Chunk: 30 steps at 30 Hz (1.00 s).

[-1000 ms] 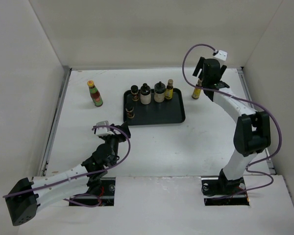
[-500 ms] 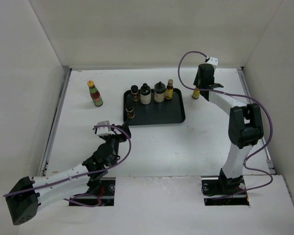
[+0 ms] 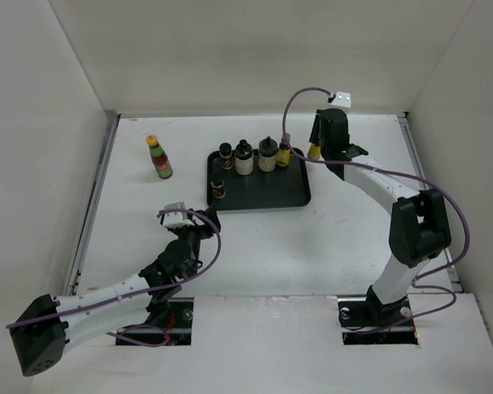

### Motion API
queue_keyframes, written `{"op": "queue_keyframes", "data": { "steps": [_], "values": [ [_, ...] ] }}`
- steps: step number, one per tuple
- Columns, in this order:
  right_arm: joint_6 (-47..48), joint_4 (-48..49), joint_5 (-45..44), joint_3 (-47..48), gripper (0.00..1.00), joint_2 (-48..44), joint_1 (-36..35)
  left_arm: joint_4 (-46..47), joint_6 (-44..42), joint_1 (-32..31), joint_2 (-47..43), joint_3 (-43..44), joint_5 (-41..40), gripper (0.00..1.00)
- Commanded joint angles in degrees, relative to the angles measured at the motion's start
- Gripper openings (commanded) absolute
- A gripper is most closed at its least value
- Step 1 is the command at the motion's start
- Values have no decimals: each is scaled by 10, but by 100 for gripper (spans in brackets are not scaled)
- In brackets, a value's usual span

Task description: Organize the condiment bottles

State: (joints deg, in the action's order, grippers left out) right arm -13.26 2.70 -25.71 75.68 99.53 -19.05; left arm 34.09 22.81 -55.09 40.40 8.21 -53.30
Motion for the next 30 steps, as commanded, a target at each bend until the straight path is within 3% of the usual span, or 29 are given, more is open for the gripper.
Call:
{"op": "queue_keyframes", "data": {
  "steps": [1, 24, 26, 30],
  "values": [
    [8, 60, -9, 26, 33, -11, -22, 20, 7, 3, -10, 1, 7, 66],
    [-27, 97, -12, 70, 35, 109, -68, 21, 7, 8, -9, -1, 7, 66],
    [-27, 102, -14, 64, 39, 112, -69, 22, 7, 8, -8, -2, 7, 66],
    [-25, 111, -14, 54, 58, 111, -72, 22, 7, 8, -7, -1, 7, 66]
  ]
}}
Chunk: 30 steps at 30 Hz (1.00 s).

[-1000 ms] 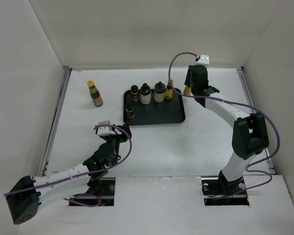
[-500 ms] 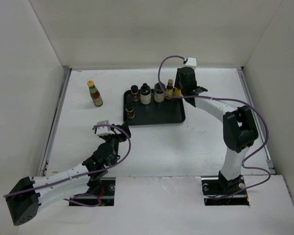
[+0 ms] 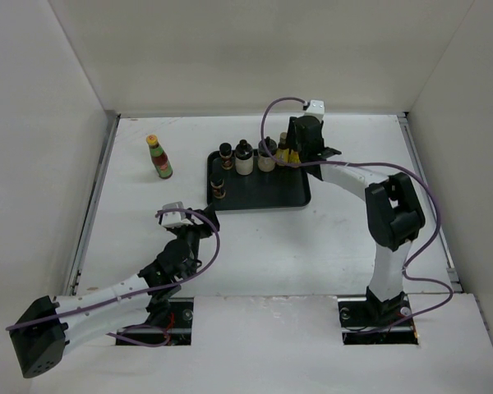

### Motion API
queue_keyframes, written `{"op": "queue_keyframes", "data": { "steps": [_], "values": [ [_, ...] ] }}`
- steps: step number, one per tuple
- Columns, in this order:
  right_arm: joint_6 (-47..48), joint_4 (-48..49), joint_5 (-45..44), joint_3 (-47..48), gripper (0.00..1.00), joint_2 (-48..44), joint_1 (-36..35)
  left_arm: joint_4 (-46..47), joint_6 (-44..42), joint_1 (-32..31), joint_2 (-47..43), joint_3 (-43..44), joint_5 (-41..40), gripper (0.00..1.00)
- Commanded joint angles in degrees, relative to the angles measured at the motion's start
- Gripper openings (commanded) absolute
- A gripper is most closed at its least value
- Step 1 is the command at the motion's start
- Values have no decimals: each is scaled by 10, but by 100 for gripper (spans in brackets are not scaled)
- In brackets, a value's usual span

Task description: Organize the condiment bottles

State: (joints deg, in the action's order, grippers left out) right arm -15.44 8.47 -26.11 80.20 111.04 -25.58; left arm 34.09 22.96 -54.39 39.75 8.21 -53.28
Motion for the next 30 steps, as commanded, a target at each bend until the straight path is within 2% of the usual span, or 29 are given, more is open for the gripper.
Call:
{"op": "queue_keyframes", "data": {
  "steps": [1, 8, 11, 15, 18, 19, 21, 24, 25, 26, 28, 29, 30],
  "values": [
    [-3, 54, -10, 6, 60, -8, -7, 22, 6, 1, 0, -1, 6, 66],
    [-9, 34, -30, -9, 81, -74, -10, 12, -1, 8, -23, 1, 5, 66],
    [-12, 15, -32, -28, 89, -120, -10, -37, -11, 17, -54, 29, -2, 66],
    [-35, 10, -28, -93, 97, -196, -10, -131, -13, 49, -67, 104, -3, 69],
    [-64, 19, -17, -170, 99, -259, -10, -185, -15, 99, -22, 180, 12, 79],
    [-77, 26, -10, -200, 97, -282, -10, -201, -21, 127, 2, 211, 25, 81],
    [-86, 40, 10, -252, 84, -320, -10, -233, -25, 190, 58, 271, 59, 84],
    [-93, 51, 12, -326, 35, -373, -41, -264, -20, 279, 150, 346, 112, 85],
    [-96, 56, 6, -353, 26, -392, -51, -271, -16, 301, 175, 365, 126, 85],
    [-99, 59, 2, -376, 23, -409, -64, -277, -10, 319, 200, 384, 134, 84],
    [-108, 60, 3, -415, 23, -447, -80, -288, 2, 343, 243, 420, 143, 81],
    [-117, 60, 6, -434, 27, -469, -86, -293, 3, 354, 262, 437, 143, 80],
    [-121, 62, 8, -448, 35, -488, -91, -298, 5, 364, 281, 456, 144, 79]
  ]
}}
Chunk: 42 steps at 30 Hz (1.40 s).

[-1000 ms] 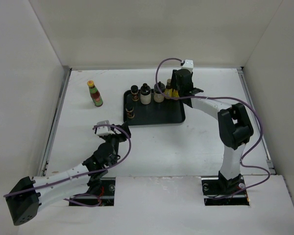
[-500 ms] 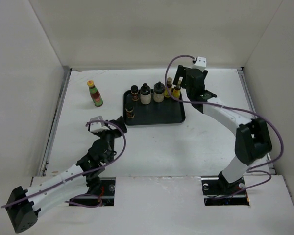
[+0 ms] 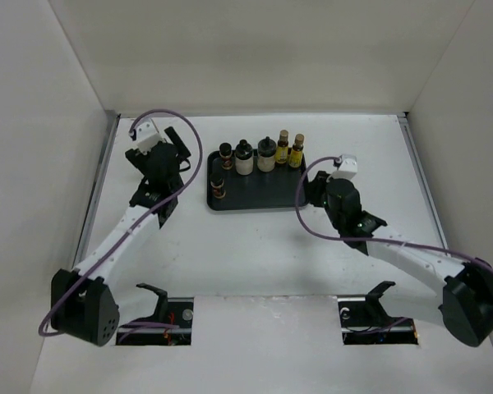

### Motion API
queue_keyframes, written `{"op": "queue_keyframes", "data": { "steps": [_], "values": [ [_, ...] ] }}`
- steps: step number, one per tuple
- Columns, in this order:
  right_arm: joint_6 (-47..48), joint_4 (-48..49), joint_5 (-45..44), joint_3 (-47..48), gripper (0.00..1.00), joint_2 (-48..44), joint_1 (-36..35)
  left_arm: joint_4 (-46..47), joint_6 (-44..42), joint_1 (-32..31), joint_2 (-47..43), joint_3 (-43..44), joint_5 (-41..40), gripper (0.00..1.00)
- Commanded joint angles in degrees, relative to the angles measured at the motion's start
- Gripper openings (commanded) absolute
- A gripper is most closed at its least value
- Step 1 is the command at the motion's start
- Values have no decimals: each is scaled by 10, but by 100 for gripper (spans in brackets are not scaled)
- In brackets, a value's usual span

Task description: Organize the condiment bottles

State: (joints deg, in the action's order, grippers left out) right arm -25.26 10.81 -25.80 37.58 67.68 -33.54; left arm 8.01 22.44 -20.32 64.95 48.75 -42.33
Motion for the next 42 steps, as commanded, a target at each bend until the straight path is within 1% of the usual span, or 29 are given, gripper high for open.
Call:
{"op": "queue_keyframes", "data": {
  "steps": [1, 3, 4, 7, 11, 15, 19, 26, 29, 30, 34, 35, 38, 40, 42],
  "values": [
    [-23, 41, 7, -35, 46, -71, -17, -43, 11, 32, 49, 70, 37, 78],
    [-26, 54, 15, -56, 68, -94, -24, -59, 11, 44, 81, 102, 33, 77],
    [-29, 67, 22, -62, 75, -98, -25, -64, 9, 51, 97, 115, 34, 77],
    [-26, 78, 36, -59, 84, -95, -36, -84, 10, 79, 139, 150, 42, 76],
    [-22, 77, 35, -55, 86, -94, -51, -91, 12, 109, 170, 160, 62, 75],
    [-22, 83, 32, -56, 87, -90, -57, -94, 16, 130, 199, 171, 100, 72],
    [-21, 86, 32, -57, 87, -85, -57, -95, 23, 137, 230, 188, 117, 70],
    [-16, 94, 34, -57, 87, -71, -64, -98, 25, 145, 286, 239, 116, 67],
    [-14, 94, 32, -57, 86, -71, -64, -99, 24, 154, 297, 253, 118, 61],
    [-14, 95, 31, -58, 86, -71, -64, -100, 23, 155, 298, 256, 118, 58],
    [-13, 93, 31, -59, 87, -76, -64, -101, 20, 162, 301, 250, 119, 49],
    [-13, 94, 31, -60, 87, -76, -64, -99, 20, 163, 302, 245, 120, 46],
    [-13, 91, 31, -60, 87, -77, -64, -94, 22, 163, 306, 231, 122, 33],
    [-13, 91, 31, -62, 87, -80, -61, -93, 24, 163, 303, 227, 124, 26],
    [-13, 91, 31, -62, 87, -81, -61, -92, 28, 163, 287, 222, 121, 21]
  ]
}}
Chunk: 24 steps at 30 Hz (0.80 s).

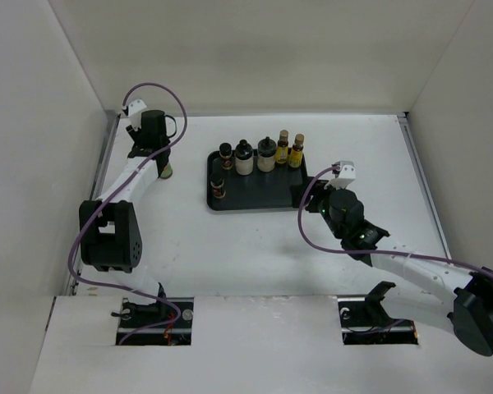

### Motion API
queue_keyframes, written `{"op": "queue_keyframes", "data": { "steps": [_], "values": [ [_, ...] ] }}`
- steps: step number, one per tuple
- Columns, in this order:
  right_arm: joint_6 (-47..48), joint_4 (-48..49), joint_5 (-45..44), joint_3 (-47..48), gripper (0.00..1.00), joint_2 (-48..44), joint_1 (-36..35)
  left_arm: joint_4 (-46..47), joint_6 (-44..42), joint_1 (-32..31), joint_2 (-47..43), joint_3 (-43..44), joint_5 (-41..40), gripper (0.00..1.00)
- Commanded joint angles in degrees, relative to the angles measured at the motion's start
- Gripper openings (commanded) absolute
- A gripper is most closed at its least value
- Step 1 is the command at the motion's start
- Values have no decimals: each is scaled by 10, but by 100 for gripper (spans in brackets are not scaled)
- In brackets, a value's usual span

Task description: Organize the condiment bottles

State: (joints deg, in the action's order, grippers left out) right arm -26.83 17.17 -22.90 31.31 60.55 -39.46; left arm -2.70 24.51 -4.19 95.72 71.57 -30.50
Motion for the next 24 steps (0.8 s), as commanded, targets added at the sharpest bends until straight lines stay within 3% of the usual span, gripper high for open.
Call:
{"op": "queue_keyframes", "data": {
  "steps": [1, 7, 12, 18, 24],
  "values": [
    [3, 29, 2, 1, 87, -10, -2, 16, 8, 2, -33, -7, 2, 20],
    [4, 31, 2, 2, 88, -2, -5, 17, 10, -1, -164, -1, -25, 18],
    [4, 37, 2, 1, 89, 0, -4, 14, 4, -40, -269, 16, -22, 19],
    [4, 38, 0, -4, 93, -7, 3, 26, 3, -177, -317, 23, -4, 19],
    [-2, 38, -14, -17, 96, -31, 23, 75, -6, -310, -299, 15, -10, 18]
  ]
}}
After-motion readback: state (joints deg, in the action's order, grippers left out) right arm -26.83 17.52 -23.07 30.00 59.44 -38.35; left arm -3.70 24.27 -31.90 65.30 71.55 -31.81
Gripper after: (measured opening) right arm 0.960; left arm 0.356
